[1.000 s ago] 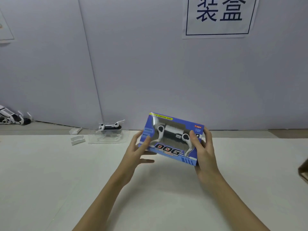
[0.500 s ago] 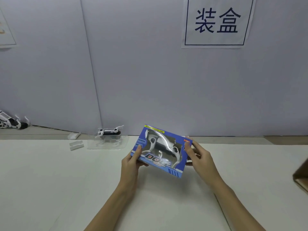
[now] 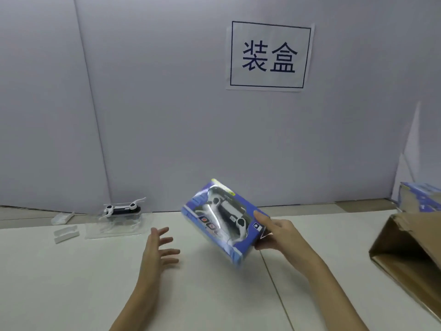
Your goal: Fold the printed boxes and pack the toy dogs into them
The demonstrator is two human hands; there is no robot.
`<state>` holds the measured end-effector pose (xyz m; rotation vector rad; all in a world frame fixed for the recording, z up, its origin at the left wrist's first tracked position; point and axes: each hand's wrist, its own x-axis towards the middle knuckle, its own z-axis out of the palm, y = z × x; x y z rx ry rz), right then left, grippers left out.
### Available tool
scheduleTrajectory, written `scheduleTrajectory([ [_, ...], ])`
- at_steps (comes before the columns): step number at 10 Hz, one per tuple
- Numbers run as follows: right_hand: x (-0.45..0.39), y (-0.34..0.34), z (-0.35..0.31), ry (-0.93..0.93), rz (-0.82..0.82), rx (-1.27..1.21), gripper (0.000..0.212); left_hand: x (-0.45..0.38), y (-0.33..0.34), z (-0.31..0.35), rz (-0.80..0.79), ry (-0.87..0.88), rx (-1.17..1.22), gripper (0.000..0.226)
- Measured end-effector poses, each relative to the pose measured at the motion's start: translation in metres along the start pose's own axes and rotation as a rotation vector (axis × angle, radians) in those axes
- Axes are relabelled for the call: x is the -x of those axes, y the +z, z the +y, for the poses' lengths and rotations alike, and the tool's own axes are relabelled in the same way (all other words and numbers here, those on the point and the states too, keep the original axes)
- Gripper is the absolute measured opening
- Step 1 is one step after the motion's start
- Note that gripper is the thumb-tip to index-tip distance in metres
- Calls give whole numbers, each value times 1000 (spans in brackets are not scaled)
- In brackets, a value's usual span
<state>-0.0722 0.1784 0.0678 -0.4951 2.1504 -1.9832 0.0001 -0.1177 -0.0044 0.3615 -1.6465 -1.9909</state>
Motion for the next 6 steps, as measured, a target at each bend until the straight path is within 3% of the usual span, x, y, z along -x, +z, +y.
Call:
scheduleTrajectory([
  [1, 0, -25, -14, -132, 340, -374, 54, -6, -5, -10, -37, -2, -50, 61],
  [2, 2, -50, -24, -364, 658, -735, 51, -12, -7, -16, -63, -1, -95, 64],
  [3, 5, -67, -22, -490, 930, -900, 73, -19, -4, -21, -88, 3, -150, 64],
  [4, 0, -71, -10, -320, 974, -786, 74, -22, -5, -25, -98, 16, -203, 63],
  [5, -12, -59, 9, -111, 863, -698, 30, -21, -6, -27, -118, 50, -265, 56],
  [6, -23, -27, 26, 8, 661, -525, 14, -8, 2, -26, -139, 115, -437, 40],
])
